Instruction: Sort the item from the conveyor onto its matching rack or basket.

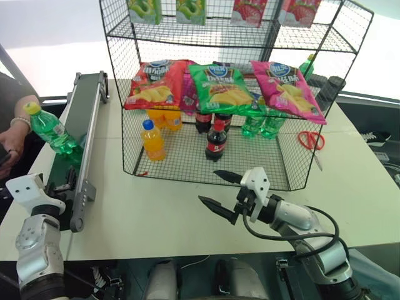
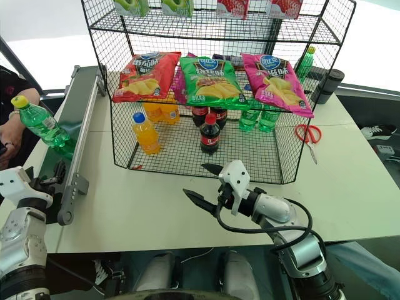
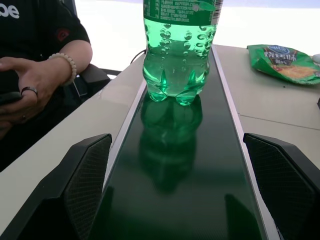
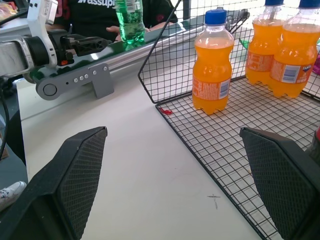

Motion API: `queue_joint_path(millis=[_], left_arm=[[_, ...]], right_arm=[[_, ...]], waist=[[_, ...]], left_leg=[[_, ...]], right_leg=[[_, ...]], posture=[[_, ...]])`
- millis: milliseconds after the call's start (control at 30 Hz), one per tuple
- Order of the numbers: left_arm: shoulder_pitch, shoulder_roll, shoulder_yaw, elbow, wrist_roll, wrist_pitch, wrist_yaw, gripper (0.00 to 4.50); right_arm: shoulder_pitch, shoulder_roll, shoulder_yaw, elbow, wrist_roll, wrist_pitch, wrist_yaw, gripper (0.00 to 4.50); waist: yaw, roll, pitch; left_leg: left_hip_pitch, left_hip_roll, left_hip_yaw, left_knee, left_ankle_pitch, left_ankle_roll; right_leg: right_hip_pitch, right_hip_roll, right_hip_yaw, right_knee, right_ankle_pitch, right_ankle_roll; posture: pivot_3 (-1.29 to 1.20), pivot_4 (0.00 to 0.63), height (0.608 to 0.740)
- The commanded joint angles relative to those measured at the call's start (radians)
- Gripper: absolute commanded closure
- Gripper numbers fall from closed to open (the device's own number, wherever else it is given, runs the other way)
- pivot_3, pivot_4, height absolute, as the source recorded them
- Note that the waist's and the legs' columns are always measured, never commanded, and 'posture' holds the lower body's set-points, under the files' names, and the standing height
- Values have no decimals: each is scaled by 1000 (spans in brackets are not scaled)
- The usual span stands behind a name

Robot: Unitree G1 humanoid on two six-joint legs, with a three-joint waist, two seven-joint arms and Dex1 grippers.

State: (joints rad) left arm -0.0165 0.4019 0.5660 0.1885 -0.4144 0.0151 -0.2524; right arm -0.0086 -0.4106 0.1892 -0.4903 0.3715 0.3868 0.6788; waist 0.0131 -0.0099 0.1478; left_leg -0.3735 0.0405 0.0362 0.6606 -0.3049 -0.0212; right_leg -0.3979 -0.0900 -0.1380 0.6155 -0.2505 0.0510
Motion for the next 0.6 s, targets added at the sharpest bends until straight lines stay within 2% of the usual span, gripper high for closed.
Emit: queue_joint_path(millis=[33,600], left_arm=[[-12,20,23,-7,2,-23,7,0],[-15,28,36,-5,2,-52,13,0]], right_arm=[[-4,5,0,-23,11,-21,7,72],[-7,3,0,-30,17,-11,8,72]], waist=[[0,0,0],[0,0,0]], left_leg=[[0,0,0,0,0,0],[0,0,0,-1,0,0]], right_leg=[[0,0,0,0,0,0],[-1,0,0,-1,0,0]], posture=[[0,150,735],[0,150,735]])
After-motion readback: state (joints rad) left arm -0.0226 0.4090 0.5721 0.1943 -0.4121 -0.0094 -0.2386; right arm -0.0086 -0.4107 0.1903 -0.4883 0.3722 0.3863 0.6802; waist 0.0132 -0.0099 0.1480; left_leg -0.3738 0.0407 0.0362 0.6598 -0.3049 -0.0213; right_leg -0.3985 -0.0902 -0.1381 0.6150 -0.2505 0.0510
